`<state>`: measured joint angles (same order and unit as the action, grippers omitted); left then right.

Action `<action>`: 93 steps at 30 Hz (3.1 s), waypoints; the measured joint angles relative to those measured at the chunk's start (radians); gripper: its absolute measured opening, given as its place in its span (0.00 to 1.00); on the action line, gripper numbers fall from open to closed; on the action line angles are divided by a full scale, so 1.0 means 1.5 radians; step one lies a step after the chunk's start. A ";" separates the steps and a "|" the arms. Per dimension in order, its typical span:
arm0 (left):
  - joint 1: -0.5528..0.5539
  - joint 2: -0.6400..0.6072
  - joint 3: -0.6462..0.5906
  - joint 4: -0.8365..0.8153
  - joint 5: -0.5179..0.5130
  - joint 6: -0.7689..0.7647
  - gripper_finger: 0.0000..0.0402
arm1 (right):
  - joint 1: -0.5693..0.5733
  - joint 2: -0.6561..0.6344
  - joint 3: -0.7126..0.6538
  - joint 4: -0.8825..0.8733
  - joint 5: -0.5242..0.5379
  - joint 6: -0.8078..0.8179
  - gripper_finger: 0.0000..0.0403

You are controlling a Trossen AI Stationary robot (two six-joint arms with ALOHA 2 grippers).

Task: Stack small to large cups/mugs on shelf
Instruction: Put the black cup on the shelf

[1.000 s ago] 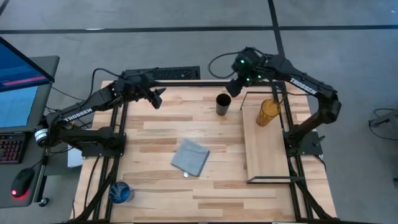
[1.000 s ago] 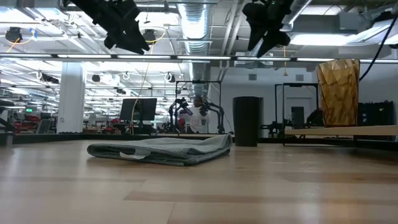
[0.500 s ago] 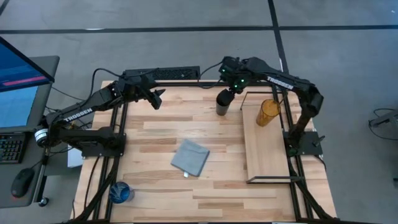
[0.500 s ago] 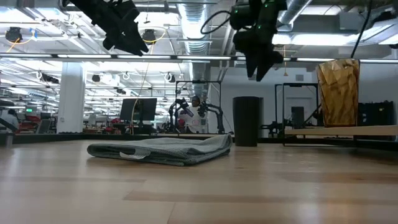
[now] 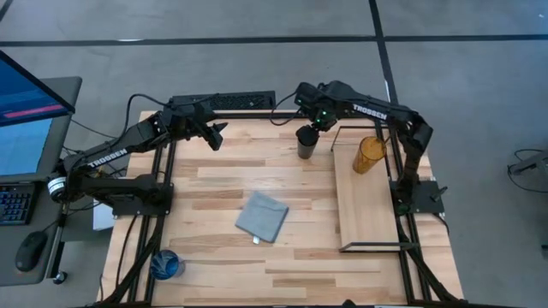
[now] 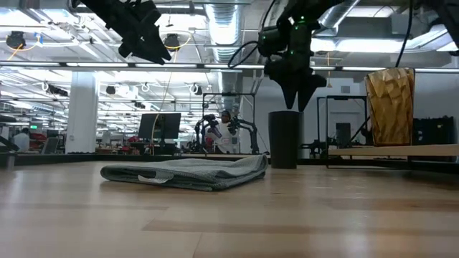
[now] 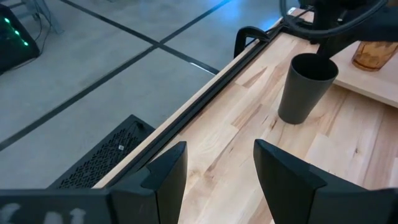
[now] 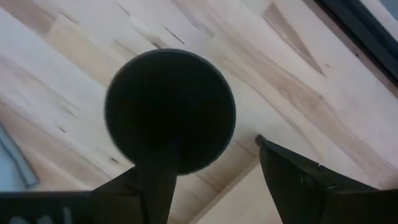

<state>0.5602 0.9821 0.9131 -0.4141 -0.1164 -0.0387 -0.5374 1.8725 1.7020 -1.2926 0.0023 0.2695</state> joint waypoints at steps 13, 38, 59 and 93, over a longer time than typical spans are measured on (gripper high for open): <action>0.000 0.000 0.000 -0.016 0.000 0.000 0.44 | -0.007 0.010 -0.005 0.005 -0.003 -0.004 0.45; 0.000 0.000 0.000 -0.015 0.001 0.000 0.44 | -0.006 0.039 -0.004 0.037 -0.001 -0.010 0.34; 0.000 0.000 0.000 -0.016 0.002 0.007 0.44 | 0.028 0.042 -0.005 0.030 -0.020 -0.029 0.33; 0.001 0.221 -0.001 0.071 -0.001 -0.069 0.44 | 0.032 0.042 -0.005 0.037 -0.019 -0.041 0.33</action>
<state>0.5613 1.3132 0.9123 -0.3082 -0.1173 -0.1427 -0.4892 1.9354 1.6947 -1.2369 -0.0265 0.2073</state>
